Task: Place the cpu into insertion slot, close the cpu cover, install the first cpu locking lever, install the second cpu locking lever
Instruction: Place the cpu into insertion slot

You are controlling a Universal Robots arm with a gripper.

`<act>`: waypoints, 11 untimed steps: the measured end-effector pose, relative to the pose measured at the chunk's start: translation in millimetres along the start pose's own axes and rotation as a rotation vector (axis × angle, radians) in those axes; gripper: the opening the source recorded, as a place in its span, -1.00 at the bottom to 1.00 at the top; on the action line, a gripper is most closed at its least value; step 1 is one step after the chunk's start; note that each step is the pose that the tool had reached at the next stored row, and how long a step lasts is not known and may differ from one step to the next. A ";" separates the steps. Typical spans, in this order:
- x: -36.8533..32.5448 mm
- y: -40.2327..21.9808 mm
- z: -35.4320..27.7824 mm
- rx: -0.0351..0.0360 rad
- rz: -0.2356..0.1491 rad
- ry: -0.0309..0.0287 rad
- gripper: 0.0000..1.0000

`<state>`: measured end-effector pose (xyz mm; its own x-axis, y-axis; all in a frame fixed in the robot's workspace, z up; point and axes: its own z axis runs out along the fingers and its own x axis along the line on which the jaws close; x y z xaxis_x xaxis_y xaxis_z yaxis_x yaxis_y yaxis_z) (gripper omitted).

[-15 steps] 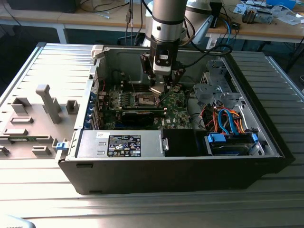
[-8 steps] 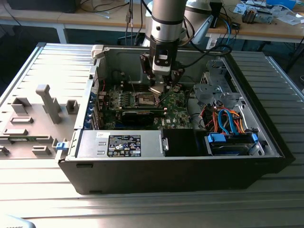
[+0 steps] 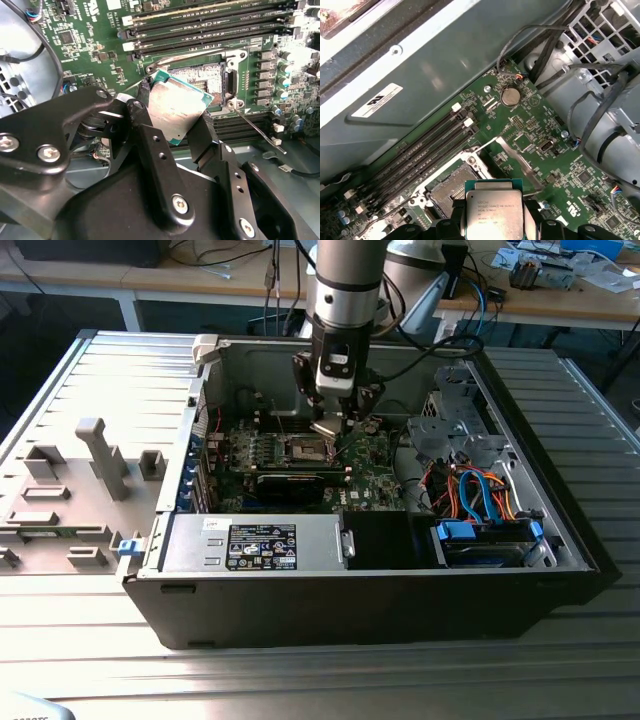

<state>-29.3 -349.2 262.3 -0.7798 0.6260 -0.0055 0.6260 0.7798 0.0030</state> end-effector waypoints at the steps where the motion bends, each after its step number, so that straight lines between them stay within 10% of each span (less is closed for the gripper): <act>1: 1.6 -0.6 0.6 0.0001 0.002 0.0000 0.09; 11: 16.8 -5.0 6.1 0.0003 0.011 -0.0002 0.09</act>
<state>-45.5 -342.6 256.1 -0.7726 0.6349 -0.0056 0.6349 0.7726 0.0028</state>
